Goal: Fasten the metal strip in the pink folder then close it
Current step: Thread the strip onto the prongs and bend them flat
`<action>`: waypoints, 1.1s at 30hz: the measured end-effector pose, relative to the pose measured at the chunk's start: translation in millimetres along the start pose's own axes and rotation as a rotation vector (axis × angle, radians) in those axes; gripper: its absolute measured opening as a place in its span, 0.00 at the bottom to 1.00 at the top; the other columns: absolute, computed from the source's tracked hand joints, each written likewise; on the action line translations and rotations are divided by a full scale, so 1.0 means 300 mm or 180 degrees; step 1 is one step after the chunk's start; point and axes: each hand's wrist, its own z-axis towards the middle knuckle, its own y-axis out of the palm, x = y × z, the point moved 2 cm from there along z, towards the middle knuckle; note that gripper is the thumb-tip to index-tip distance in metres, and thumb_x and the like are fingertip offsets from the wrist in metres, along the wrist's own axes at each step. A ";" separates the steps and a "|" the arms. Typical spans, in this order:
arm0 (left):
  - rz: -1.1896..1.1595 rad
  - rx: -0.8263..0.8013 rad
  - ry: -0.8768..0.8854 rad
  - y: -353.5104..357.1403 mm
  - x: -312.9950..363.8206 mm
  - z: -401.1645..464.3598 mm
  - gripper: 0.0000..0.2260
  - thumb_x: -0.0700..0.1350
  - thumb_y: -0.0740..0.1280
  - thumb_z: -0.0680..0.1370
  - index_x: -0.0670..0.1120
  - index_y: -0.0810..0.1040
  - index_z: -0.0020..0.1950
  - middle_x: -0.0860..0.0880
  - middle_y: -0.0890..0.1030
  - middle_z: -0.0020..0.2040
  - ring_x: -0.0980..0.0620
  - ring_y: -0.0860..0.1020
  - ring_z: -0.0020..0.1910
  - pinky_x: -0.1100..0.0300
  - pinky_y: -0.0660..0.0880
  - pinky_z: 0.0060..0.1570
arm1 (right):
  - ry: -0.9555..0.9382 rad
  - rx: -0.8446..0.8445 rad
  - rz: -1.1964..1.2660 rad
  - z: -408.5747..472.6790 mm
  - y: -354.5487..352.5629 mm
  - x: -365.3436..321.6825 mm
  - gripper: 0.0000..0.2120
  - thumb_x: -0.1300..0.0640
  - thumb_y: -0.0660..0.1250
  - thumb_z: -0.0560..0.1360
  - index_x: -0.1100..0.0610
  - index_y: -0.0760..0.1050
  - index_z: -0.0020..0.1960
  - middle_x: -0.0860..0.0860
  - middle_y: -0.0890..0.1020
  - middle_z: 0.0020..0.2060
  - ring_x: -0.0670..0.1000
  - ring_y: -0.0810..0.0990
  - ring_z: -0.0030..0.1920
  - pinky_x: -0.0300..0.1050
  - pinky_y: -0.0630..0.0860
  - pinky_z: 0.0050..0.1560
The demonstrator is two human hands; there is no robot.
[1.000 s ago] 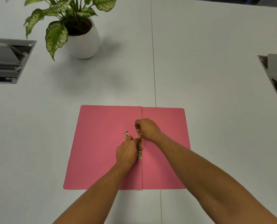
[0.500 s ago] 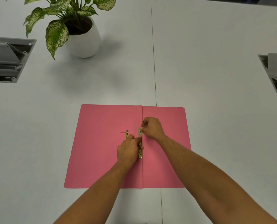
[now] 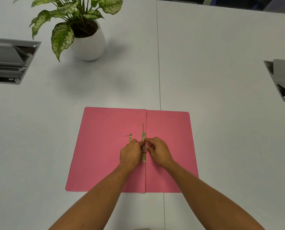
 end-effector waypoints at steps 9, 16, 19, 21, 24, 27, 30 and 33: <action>-0.0188 -0.0561 -0.0224 -0.006 -0.004 0.017 0.13 0.49 0.63 0.77 0.53 0.80 0.60 0.42 0.83 0.52 0.39 0.80 0.52 0.50 0.77 0.50 | -0.0135 -0.0377 -0.0377 -0.064 0.024 0.003 0.10 0.55 0.65 0.76 0.56 0.79 0.56 0.56 0.78 0.42 0.56 0.74 0.46 0.51 0.71 0.48; -0.1275 -0.0693 -0.0358 0.009 -0.057 -0.025 0.10 0.49 0.71 0.74 0.51 0.85 0.53 0.45 0.87 0.44 0.46 0.83 0.46 0.52 0.79 0.50 | 0.0028 -0.0414 -0.0422 -0.054 0.013 -0.022 0.11 0.52 0.70 0.73 0.57 0.79 0.51 0.56 0.80 0.44 0.56 0.75 0.46 0.51 0.73 0.46; -0.1708 -0.0646 -0.0469 0.012 -0.072 -0.059 0.08 0.46 0.73 0.72 0.48 0.86 0.51 0.46 0.86 0.40 0.53 0.81 0.38 0.53 0.79 0.51 | 0.0086 -0.0420 -0.0457 -0.053 0.010 -0.029 0.10 0.55 0.70 0.72 0.60 0.78 0.50 0.57 0.80 0.45 0.58 0.76 0.46 0.51 0.74 0.46; -0.1809 -0.0651 -0.0481 0.015 -0.073 -0.072 0.08 0.43 0.73 0.72 0.48 0.86 0.50 0.48 0.84 0.35 0.58 0.77 0.32 0.57 0.78 0.47 | 0.0129 -0.0427 -0.0438 -0.051 0.007 -0.034 0.09 0.57 0.71 0.71 0.60 0.78 0.49 0.58 0.80 0.45 0.58 0.77 0.46 0.51 0.74 0.45; -0.1786 -0.0552 -0.0454 0.020 -0.065 -0.085 0.11 0.39 0.74 0.71 0.44 0.85 0.53 0.49 0.82 0.31 0.62 0.75 0.27 0.62 0.76 0.43 | 0.0191 -0.0470 -0.0442 -0.046 0.003 -0.040 0.11 0.56 0.73 0.69 0.59 0.78 0.49 0.57 0.80 0.45 0.57 0.76 0.45 0.49 0.73 0.44; -0.1737 -0.0335 -0.0515 0.033 -0.055 -0.097 0.12 0.38 0.74 0.71 0.41 0.83 0.54 0.47 0.82 0.31 0.54 0.78 0.30 0.63 0.77 0.42 | 0.0225 -0.0453 -0.0442 -0.046 0.004 -0.042 0.12 0.55 0.74 0.69 0.58 0.78 0.50 0.56 0.80 0.45 0.56 0.76 0.45 0.48 0.73 0.44; -0.1571 -0.0095 -0.0508 0.056 -0.047 -0.107 0.06 0.40 0.74 0.71 0.43 0.84 0.47 0.47 0.84 0.32 0.52 0.81 0.31 0.58 0.80 0.43 | 0.0209 -0.0435 -0.0484 -0.045 0.003 -0.043 0.12 0.56 0.73 0.70 0.59 0.77 0.51 0.56 0.80 0.46 0.57 0.77 0.46 0.48 0.74 0.44; -0.1417 0.0062 -0.0576 0.068 -0.036 -0.119 0.02 0.41 0.74 0.70 0.43 0.83 0.40 0.47 0.83 0.33 0.49 0.82 0.35 0.56 0.80 0.43 | 0.0194 -0.0465 -0.0487 -0.041 0.001 -0.044 0.11 0.57 0.72 0.70 0.59 0.77 0.51 0.57 0.81 0.46 0.57 0.78 0.47 0.48 0.74 0.45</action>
